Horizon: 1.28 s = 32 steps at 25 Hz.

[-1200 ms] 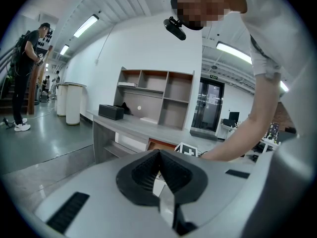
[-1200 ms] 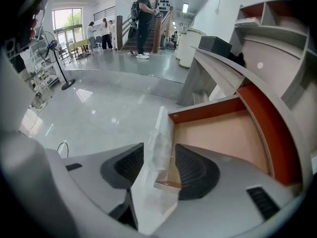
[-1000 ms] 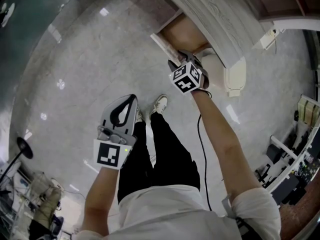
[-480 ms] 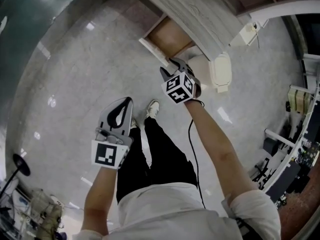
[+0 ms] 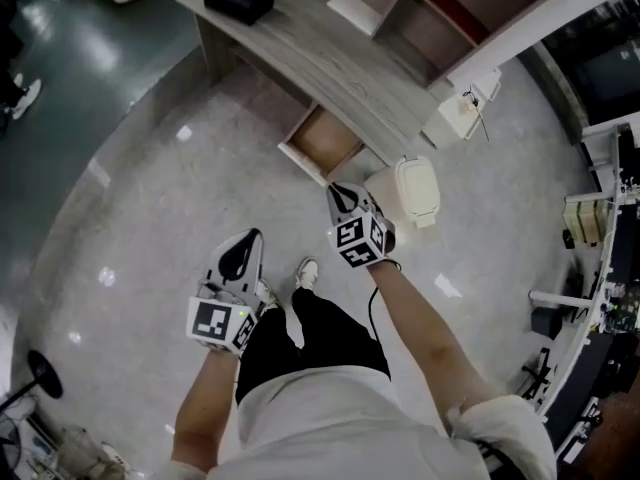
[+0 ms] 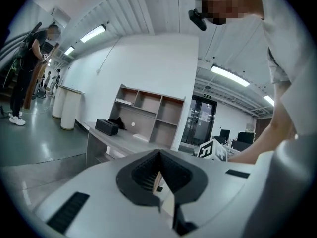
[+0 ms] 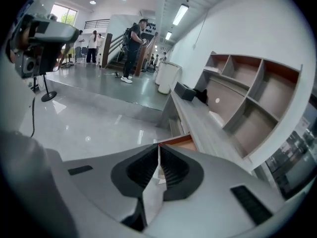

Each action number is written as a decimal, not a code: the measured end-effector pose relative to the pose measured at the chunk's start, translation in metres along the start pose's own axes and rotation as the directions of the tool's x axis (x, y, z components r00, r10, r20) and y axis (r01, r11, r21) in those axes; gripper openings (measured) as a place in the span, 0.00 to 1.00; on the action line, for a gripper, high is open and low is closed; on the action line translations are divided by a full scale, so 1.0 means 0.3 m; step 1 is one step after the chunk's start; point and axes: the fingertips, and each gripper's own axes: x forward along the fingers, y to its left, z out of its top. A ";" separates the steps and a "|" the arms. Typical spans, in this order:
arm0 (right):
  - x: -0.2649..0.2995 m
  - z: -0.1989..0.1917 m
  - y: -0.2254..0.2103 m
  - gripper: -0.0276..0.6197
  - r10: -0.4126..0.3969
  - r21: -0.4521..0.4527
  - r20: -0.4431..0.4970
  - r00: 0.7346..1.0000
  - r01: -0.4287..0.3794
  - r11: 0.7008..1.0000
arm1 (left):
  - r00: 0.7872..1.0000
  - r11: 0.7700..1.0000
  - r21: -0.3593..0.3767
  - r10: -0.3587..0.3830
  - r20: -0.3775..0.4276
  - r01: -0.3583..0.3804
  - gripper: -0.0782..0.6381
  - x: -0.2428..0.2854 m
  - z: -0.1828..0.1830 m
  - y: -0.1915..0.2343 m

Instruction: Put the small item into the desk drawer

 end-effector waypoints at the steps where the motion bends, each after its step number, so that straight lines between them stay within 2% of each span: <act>1: -0.044 0.016 0.003 0.09 -0.002 0.013 0.013 1.000 0.002 1.000 | 1.000 1.000 -0.010 -0.005 0.010 0.005 0.13 -0.011 0.020 -0.014; 5: -0.217 0.100 0.003 0.08 -0.002 0.097 0.098 0.995 -0.007 0.995 | 0.997 0.999 0.024 -0.033 0.074 0.032 0.13 -0.055 0.132 -0.086; 9: -0.371 0.210 -0.045 0.08 -0.043 0.200 0.202 0.978 0.002 0.980 | 0.992 0.996 0.080 -0.050 0.118 0.041 0.13 -0.115 0.237 -0.133; 13: -0.488 0.331 -0.123 0.08 -0.105 0.308 0.313 0.944 0.004 0.951 | 0.985 0.991 0.131 -0.053 0.162 0.032 0.13 -0.155 0.336 -0.146; 18: -0.627 0.438 -0.201 0.08 -0.136 0.412 0.445 0.885 -0.068 0.909 | 0.974 0.975 0.219 -0.073 0.216 0.025 0.13 -0.179 0.443 -0.170; 26: -0.852 0.440 -0.367 0.08 -0.198 0.508 0.540 0.818 -0.129 0.852 | 0.959 0.958 0.286 -0.088 0.269 0.008 0.13 -0.160 0.601 -0.195; 29: -0.905 0.415 -0.436 0.08 -0.233 0.534 0.540 0.809 -0.115 0.838 | 0.954 0.950 0.313 -0.095 0.283 0.001 0.13 -0.149 0.646 -0.207; 32: -0.925 0.406 -0.489 0.08 -0.260 0.551 0.544 0.798 -0.107 0.827 | 0.954 0.954 0.301 -0.089 0.288 -0.001 0.13 -0.131 0.678 -0.201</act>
